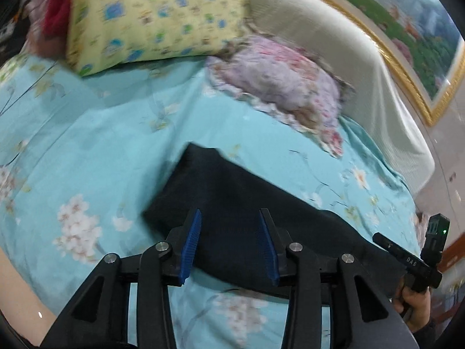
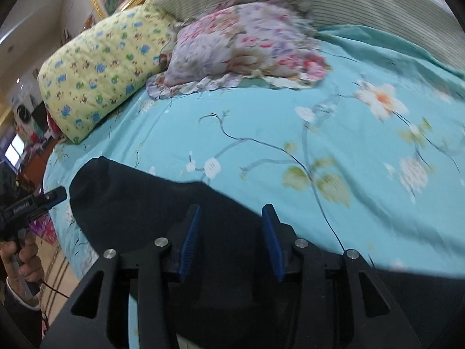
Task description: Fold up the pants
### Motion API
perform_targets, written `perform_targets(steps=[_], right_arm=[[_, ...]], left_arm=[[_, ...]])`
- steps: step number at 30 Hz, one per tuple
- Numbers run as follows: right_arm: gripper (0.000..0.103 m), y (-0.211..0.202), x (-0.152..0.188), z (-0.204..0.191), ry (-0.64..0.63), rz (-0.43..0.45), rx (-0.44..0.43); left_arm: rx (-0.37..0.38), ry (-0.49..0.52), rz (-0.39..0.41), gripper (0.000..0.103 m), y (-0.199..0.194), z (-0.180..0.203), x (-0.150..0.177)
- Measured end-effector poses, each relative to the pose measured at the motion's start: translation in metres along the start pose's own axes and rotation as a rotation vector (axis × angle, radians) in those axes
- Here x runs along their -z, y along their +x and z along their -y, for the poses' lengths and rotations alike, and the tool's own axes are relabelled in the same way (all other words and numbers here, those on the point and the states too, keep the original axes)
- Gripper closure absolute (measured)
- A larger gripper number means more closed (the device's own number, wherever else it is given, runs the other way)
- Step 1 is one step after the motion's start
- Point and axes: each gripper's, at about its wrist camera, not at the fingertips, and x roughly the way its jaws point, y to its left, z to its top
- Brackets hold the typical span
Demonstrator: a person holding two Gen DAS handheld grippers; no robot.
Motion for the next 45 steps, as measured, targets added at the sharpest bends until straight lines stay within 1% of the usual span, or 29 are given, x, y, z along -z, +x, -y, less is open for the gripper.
perform_targets(steps=[3,10,16,18,23,25,26,28,31,35,37,41,45], right_arm=[[0.058,-0.022,0.017,0.011,0.043,0.022,0.01],[0.058,-0.068,0.054,0.041,0.14,0.062,0.054],[0.058,-0.098,0.084,0.066,0.229,0.087,0.09],[0.058,-0.108,0.094,0.074,0.25,0.097,0.106],[0.058,-0.134,0.117,0.094,0.323,0.135,0.152],[0.058,-0.147,0.127,0.104,0.364,0.158,0.172],[0.058,-0.152,0.131,0.108,0.381,0.167,0.18],[0.056,-0.164,0.142,0.12,0.436,0.187,0.203],[0.051,-0.18,0.154,0.136,0.498,0.216,0.237],[0.05,-0.192,0.162,0.158,0.587,0.247,0.242],[0.048,-0.194,0.166,0.17,0.637,0.262,0.236],[0.046,-0.19,0.167,0.185,0.696,0.265,0.233],[0.046,-0.184,0.167,0.197,0.737,0.284,0.195]], left_arm=[[0.041,0.034,-0.018,0.062,0.004,0.025,0.002],[0.128,0.136,-0.093,0.06,0.027,0.089,0.018],[0.201,0.223,-0.161,0.052,0.043,0.142,0.039],[0.218,0.25,-0.19,0.051,0.049,0.159,0.046],[0.264,0.316,-0.257,0.047,0.062,0.197,0.06],[0.274,0.344,-0.269,0.046,0.067,0.212,0.063],[0.281,0.358,-0.277,0.044,0.07,0.219,0.065],[0.303,0.389,-0.301,0.042,0.076,0.236,0.07],[0.332,0.44,-0.331,0.042,0.084,0.263,0.078],[0.36,0.505,-0.36,0.041,0.095,0.297,0.088],[0.373,0.534,-0.374,0.041,0.099,0.312,0.092],[0.39,0.584,-0.391,0.038,0.107,0.336,0.094],[0.401,0.63,-0.423,0.037,0.12,0.358,0.097]])
